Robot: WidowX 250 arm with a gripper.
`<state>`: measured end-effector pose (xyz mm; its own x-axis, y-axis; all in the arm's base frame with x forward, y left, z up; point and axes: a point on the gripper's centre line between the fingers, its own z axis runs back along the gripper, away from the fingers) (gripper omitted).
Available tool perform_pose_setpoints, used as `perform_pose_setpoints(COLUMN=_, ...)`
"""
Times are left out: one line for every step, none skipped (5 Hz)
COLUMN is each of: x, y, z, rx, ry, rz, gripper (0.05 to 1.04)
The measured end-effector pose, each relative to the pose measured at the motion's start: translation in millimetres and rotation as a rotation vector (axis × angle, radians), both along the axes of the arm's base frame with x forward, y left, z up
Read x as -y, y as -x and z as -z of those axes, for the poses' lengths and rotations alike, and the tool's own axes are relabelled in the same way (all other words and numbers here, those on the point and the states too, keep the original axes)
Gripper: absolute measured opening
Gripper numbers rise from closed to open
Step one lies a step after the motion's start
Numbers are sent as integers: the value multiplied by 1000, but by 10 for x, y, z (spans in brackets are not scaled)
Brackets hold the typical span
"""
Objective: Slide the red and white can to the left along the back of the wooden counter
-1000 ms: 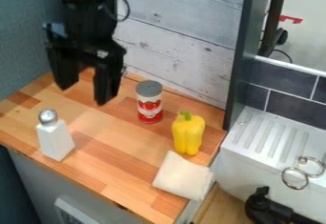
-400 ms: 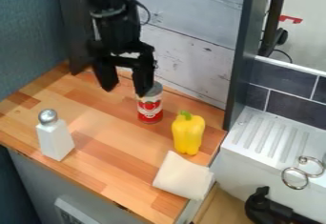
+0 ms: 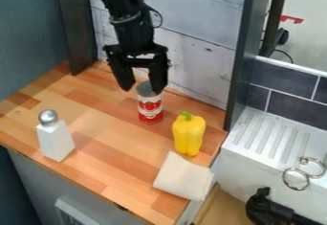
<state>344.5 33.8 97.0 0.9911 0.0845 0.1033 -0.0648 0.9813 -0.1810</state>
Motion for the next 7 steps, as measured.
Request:
perform_pose_setpoints(x=59, y=-174, z=49, rx=14, ry=17, rz=14, gripper=1007)
perform_pose_setpoints(x=216, y=-307, z=81, rx=10, ry=38, rz=39, gripper=1007)
perform_pose_setpoints(x=384, y=-308, z=55, rx=-12, ry=42, rz=69, gripper=1007)
perform_pose_setpoints(x=465, y=-277, z=169, rx=-58, ry=36, rz=84, gripper=1007)
perform_pose_setpoints(x=458, y=-310, z=226, rx=-54, ry=34, rz=57, gripper=1007)
perform_pose_setpoints(x=449, y=-340, z=273, rx=-49, ry=34, rz=38, gripper=1007)
perform_pose_setpoints(x=444, y=-398, z=314, rx=-40, ry=41, rz=22, gripper=1007)
